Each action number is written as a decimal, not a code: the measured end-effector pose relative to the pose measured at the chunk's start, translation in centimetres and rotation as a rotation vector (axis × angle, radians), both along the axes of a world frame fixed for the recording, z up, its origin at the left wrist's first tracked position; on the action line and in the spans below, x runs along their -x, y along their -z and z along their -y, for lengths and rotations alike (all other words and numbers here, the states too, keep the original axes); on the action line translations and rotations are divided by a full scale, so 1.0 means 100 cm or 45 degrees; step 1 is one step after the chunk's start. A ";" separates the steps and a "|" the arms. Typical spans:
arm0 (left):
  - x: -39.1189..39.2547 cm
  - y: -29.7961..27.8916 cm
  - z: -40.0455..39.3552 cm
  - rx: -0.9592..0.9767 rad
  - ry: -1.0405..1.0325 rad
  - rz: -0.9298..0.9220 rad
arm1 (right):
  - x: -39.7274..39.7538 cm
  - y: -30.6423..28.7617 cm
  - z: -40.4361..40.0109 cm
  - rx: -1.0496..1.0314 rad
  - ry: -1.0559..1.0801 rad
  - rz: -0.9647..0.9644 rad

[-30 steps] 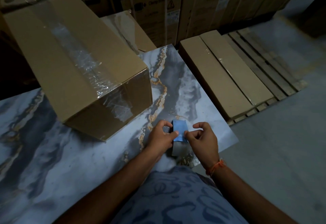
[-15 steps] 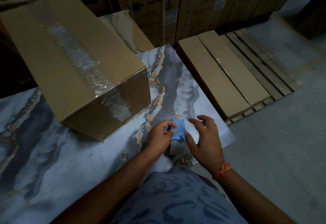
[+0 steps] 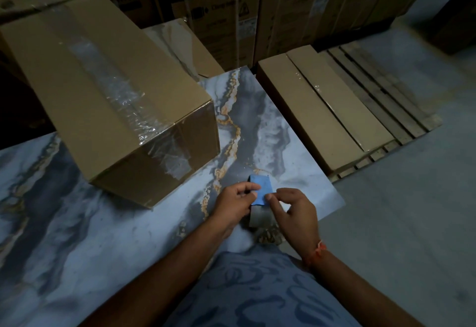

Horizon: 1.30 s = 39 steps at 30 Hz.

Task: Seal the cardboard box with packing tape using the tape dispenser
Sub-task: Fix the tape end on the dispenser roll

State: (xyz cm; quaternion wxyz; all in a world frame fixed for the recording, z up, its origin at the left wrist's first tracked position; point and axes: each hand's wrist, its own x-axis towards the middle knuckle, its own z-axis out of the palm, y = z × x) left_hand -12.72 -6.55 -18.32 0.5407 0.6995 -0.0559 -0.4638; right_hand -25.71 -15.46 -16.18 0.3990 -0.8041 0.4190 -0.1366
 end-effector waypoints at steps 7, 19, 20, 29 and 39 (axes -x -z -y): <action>0.000 -0.004 0.001 0.053 -0.080 -0.157 | -0.011 0.008 0.001 -0.683 0.279 0.218; 0.000 0.001 -0.001 0.075 -0.078 -0.179 | -0.014 0.011 0.007 -1.100 0.419 0.304; 0.001 0.001 -0.001 0.073 -0.082 -0.184 | -0.014 0.011 0.007 -1.112 0.421 0.317; 0.003 -0.002 -0.004 0.109 -0.068 -0.152 | -0.010 0.012 0.005 -1.072 0.362 0.394; 0.006 -0.002 -0.011 0.169 -0.077 -0.085 | -0.008 0.019 0.002 -1.108 0.335 0.473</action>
